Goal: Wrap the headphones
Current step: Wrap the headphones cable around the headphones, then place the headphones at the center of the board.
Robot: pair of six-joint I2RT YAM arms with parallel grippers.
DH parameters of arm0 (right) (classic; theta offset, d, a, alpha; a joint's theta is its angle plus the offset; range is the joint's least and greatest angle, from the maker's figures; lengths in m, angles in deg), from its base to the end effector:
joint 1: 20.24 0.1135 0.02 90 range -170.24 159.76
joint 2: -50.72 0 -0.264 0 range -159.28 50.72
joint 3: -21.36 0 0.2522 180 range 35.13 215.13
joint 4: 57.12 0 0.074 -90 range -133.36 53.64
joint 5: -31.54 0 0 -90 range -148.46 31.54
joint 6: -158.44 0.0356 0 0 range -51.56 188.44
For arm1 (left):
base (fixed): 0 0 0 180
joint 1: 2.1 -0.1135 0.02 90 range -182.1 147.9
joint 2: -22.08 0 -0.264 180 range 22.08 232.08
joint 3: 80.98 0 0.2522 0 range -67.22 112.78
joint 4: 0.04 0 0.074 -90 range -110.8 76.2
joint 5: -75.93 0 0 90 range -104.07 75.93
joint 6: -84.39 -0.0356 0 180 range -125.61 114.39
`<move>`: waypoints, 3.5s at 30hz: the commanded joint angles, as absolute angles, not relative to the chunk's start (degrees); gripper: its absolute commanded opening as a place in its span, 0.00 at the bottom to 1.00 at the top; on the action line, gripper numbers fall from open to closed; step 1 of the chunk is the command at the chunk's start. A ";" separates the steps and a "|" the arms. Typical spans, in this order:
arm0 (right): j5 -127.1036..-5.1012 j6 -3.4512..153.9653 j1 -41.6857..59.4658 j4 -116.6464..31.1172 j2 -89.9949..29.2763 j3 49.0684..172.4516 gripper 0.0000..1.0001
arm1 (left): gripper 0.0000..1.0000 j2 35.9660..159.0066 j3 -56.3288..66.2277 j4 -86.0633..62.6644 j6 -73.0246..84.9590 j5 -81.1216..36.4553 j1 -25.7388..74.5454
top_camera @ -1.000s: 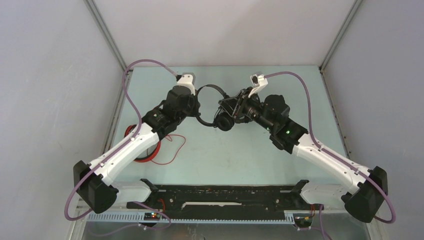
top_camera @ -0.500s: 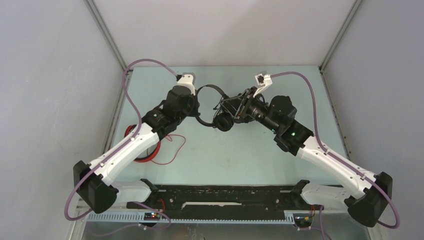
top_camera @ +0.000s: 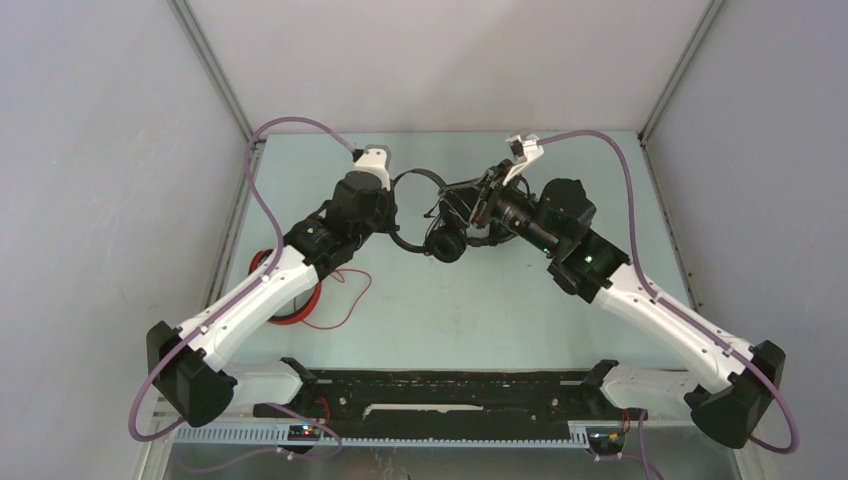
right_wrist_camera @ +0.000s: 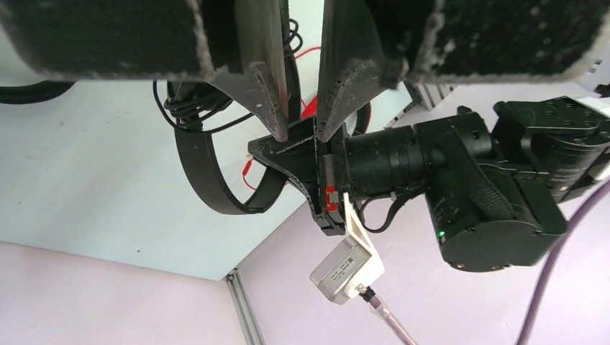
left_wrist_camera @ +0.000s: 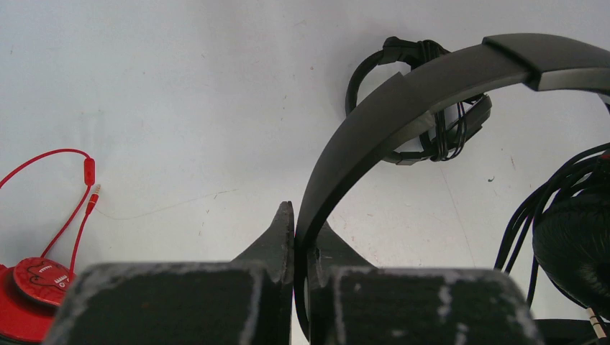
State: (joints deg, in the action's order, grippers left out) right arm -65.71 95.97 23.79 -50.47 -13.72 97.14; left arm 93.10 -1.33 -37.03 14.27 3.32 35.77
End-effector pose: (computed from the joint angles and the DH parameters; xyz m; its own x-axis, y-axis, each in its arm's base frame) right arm 0.1855 0.1856 0.4102 -0.3084 0.3397 -0.8886 -0.7188 0.5287 0.4515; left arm 0.2264 -0.1626 0.3497 -0.4812 -0.0369 -0.8758 0.2281 0.9594 -0.1657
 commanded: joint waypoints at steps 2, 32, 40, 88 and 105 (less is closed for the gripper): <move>-67.83 91.29 23.97 -46.25 -18.45 102.29 0.24 | 0.00 91.00 2.39 -33.06 14.08 3.59 35.92; -69.96 94.69 21.75 -40.53 -17.76 101.68 0.31 | 0.00 96.73 -0.11 -32.58 12.65 5.61 34.65; -68.58 93.96 21.49 -39.04 -10.72 97.03 0.44 | 0.00 99.94 -1.94 -29.67 13.45 4.17 31.82; -67.19 93.92 16.50 -42.39 -13.68 86.89 0.64 | 0.21 130.60 2.35 -25.33 17.90 -3.55 21.46; -68.13 94.36 16.36 -42.76 -13.40 86.89 0.63 | 0.50 125.25 8.14 -34.02 17.07 -6.86 21.37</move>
